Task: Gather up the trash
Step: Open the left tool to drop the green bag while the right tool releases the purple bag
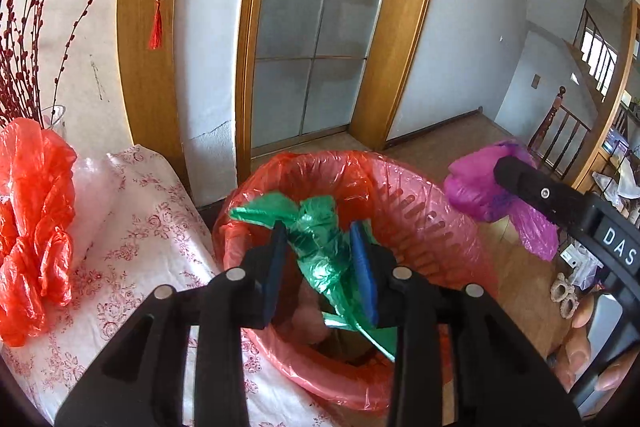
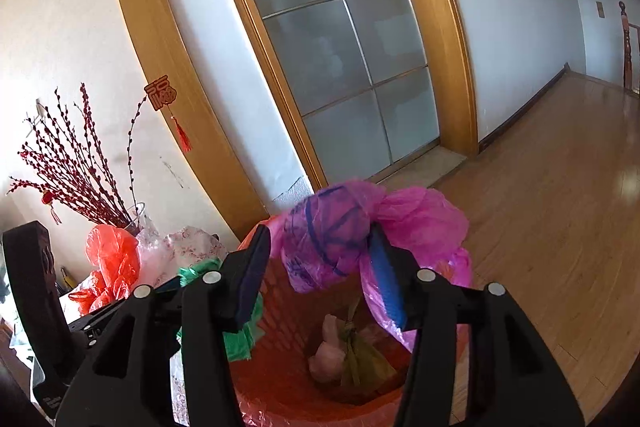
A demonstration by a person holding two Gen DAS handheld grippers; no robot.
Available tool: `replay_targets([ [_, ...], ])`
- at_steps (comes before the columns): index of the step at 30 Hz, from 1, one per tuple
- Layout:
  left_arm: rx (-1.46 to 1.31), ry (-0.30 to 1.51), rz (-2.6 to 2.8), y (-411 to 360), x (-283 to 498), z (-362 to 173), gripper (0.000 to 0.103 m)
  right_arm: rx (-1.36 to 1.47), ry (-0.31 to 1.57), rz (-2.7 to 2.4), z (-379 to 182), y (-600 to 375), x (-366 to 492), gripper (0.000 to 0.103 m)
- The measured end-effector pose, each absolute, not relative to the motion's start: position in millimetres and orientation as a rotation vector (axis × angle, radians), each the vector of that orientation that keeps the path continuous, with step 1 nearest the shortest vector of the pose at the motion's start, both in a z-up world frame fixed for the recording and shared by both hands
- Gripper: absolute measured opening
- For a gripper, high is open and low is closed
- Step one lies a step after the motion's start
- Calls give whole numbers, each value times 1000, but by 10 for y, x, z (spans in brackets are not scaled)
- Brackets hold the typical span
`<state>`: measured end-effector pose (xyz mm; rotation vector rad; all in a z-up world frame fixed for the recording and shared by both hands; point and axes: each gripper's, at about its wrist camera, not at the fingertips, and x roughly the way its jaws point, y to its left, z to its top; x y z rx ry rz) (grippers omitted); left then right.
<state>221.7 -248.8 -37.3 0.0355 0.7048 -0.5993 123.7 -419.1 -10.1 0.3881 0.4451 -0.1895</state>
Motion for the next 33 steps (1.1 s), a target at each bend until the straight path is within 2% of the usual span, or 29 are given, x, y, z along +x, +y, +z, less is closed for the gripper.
replay_targets([
  [1, 37, 711, -601, -2496, 2214, -408, 42, 387, 450, -192, -115, -4193, 1240, 56],
  [8, 39, 725, -555, -2287, 2229, -492, 46, 402, 466, -218, -184, -4210, 1215, 57],
  [10, 23, 713, -522, -2142, 2197, -471, 53, 384, 471, -226, -194, -4176, 1197, 57],
  [13, 13, 695, -464, -1915, 2123, -437, 56, 347, 479, -231, -195, -4094, 1178, 57],
  [33, 15, 574, -50, 19, 1609, -121, 62, 204, 538, -41, -203, -3006, 1292, 57],
])
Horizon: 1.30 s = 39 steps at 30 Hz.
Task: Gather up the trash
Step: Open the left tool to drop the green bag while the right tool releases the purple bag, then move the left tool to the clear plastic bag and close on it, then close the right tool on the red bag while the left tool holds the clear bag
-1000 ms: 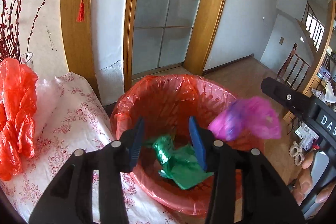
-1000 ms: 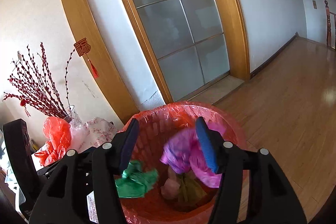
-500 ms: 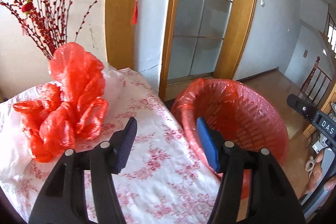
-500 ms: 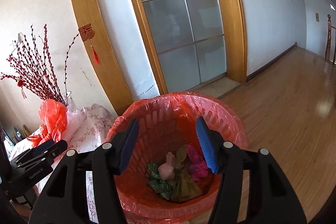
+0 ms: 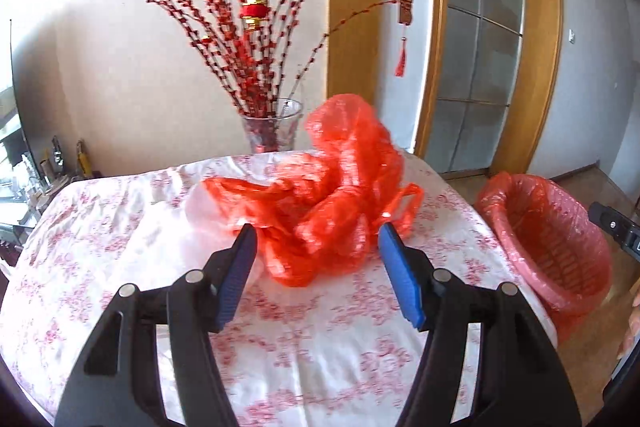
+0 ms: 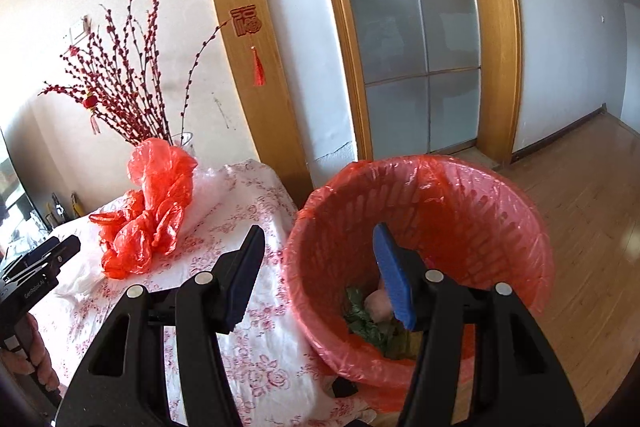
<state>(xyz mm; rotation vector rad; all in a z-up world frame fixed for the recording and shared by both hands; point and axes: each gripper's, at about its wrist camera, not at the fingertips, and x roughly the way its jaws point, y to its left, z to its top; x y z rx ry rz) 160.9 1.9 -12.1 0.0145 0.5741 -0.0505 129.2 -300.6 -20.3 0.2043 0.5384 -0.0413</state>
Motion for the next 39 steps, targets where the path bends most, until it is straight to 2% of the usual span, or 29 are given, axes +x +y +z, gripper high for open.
replay_targets([
  [8, -16, 627, 107, 870, 1516, -312, 62, 164, 578, 61, -290, -2471, 1381, 57],
  [17, -79, 727, 109, 1165, 1525, -616, 60, 107, 596, 128, -314, -2047, 1405, 57],
  [20, -92, 748, 90, 1161, 1534, -681, 53, 95, 601, 134, -316, -1982, 1408, 57],
  [27, -87, 764, 50, 1057, 1534, -735, 27, 82, 610, 144, -334, -1911, 1396, 57],
  [31, -68, 745, 57, 1027, 1504, -717, 18, 81, 612, 149, -340, -1896, 1395, 57],
  [39, -65, 653, 107, 1146, 1394, -432, 14, 75, 605, 165, -305, -1843, 1410, 57],
])
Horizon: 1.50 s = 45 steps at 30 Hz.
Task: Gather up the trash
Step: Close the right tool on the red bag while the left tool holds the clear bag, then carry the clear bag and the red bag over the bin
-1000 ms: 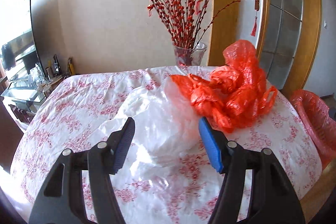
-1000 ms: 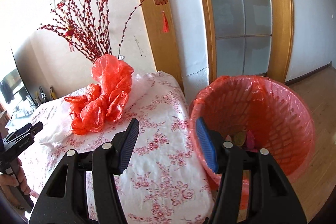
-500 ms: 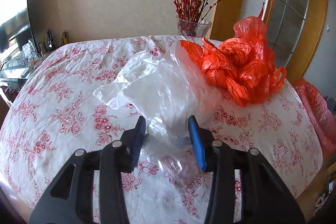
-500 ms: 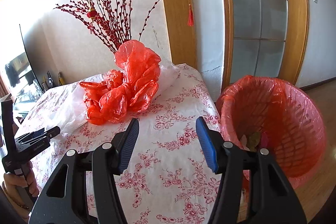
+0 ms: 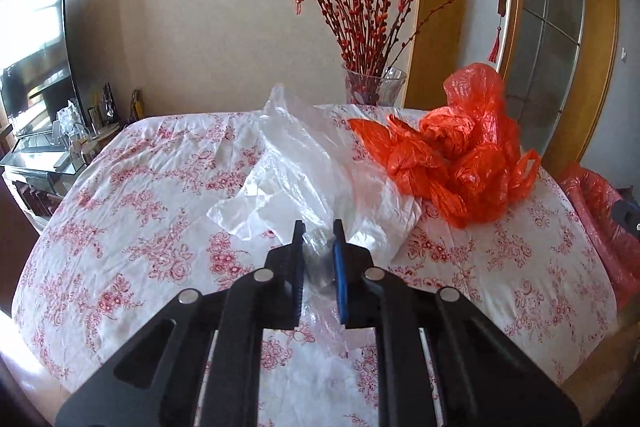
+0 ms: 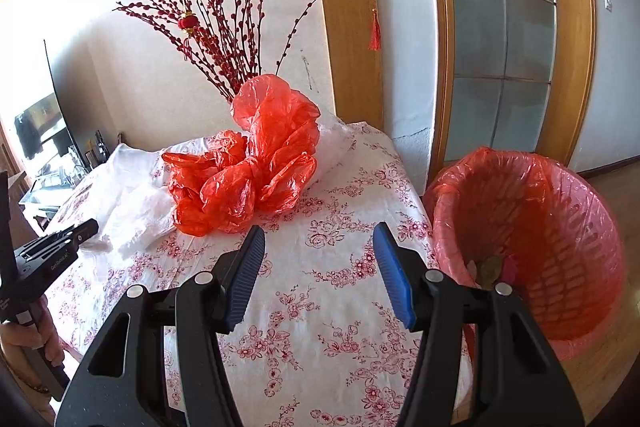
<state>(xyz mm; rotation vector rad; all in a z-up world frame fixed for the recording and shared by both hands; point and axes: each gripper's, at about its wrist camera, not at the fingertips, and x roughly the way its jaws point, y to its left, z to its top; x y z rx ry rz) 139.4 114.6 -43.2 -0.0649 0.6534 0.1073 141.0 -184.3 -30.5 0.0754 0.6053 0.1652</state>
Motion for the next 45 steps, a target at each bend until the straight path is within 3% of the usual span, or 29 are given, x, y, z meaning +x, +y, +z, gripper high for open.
replay_targets([
  [8, -78, 575, 138, 1333, 1391, -129, 14, 77, 607, 207, -293, -1626, 1584, 57],
  [17, -76, 542, 157, 1469, 1492, -32, 14, 95, 659, 242, -399, -1192, 2079, 42],
  [27, -83, 541, 164, 1620, 1556, -40, 14, 115, 740, 194, -643, -892, 2622, 42],
  [28, -84, 541, 163, 1630, 1559, -42, 14, 104, 755, 188, -688, -875, 2653, 39],
  [30, -85, 540, 163, 1639, 1556, -44, 14, 84, 768, 185, -745, -865, 2678, 21],
  [33, -89, 542, 160, 1643, 1555, -51, 14, 78, 752, 187, -726, -903, 2648, 7],
  [45, -84, 535, 118, 1477, 1526, -4, 14, 30, 631, 184, -392, -1218, 2232, 5],
])
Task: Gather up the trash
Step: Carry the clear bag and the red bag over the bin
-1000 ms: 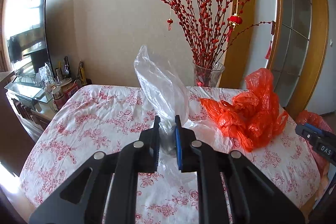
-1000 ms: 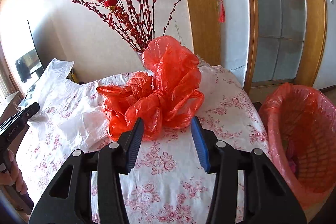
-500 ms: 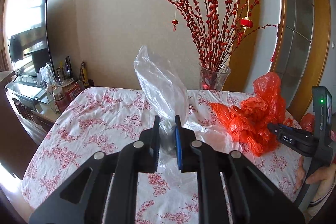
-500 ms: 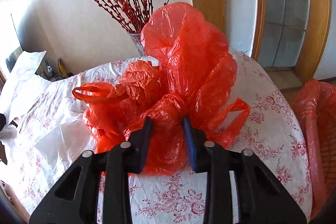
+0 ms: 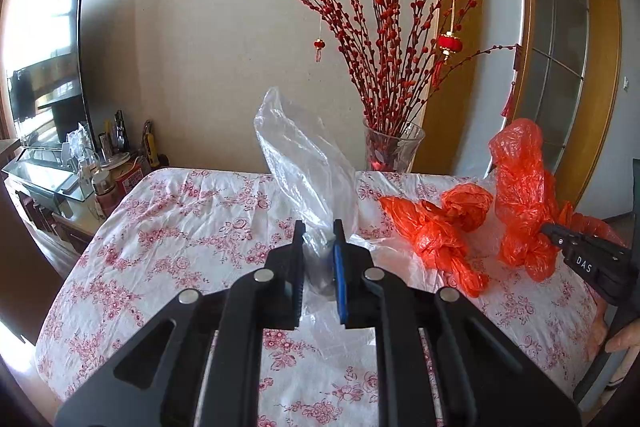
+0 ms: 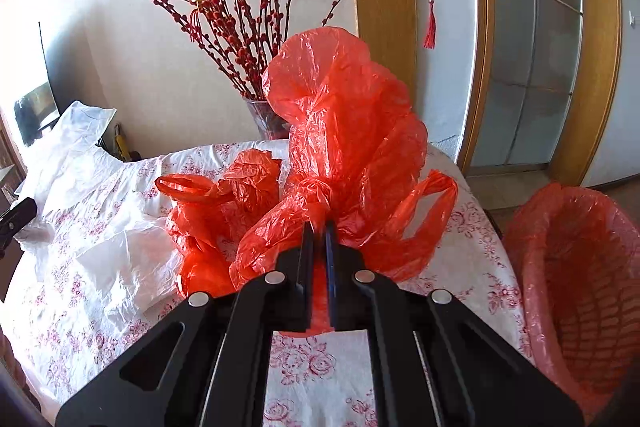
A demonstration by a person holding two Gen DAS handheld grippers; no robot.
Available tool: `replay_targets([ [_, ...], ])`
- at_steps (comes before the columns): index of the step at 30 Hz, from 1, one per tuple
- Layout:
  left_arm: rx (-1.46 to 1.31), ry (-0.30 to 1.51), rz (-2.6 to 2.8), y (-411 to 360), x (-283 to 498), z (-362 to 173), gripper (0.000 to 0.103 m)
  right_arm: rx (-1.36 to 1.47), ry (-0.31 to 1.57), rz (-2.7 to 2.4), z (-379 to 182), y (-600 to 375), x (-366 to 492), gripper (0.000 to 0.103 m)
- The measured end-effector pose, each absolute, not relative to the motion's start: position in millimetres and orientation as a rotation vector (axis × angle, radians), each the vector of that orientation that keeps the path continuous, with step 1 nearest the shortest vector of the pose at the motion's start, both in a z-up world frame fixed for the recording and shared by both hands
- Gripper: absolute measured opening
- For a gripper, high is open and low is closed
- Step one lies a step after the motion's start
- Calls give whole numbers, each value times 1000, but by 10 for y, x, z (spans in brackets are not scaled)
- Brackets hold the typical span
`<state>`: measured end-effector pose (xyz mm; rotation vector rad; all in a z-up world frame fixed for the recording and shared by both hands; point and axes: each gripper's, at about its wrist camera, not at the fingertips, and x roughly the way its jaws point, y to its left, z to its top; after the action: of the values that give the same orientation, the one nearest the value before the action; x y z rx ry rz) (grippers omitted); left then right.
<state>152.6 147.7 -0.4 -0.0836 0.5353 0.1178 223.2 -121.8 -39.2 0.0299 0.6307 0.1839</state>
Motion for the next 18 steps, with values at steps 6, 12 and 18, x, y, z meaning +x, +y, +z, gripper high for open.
replay_targets([
  [6, -71, 528, 76, 1316, 1508, 41, 14, 59, 594, 164, -266, -1478, 2029, 5],
  [12, -53, 519, 22, 1085, 1481, 81, 14, 89, 560, 134, -151, -1760, 1839, 6],
  [18, -38, 510, -33, 847, 1461, 143, 14, 107, 535, 98, -64, -1988, 1702, 6],
])
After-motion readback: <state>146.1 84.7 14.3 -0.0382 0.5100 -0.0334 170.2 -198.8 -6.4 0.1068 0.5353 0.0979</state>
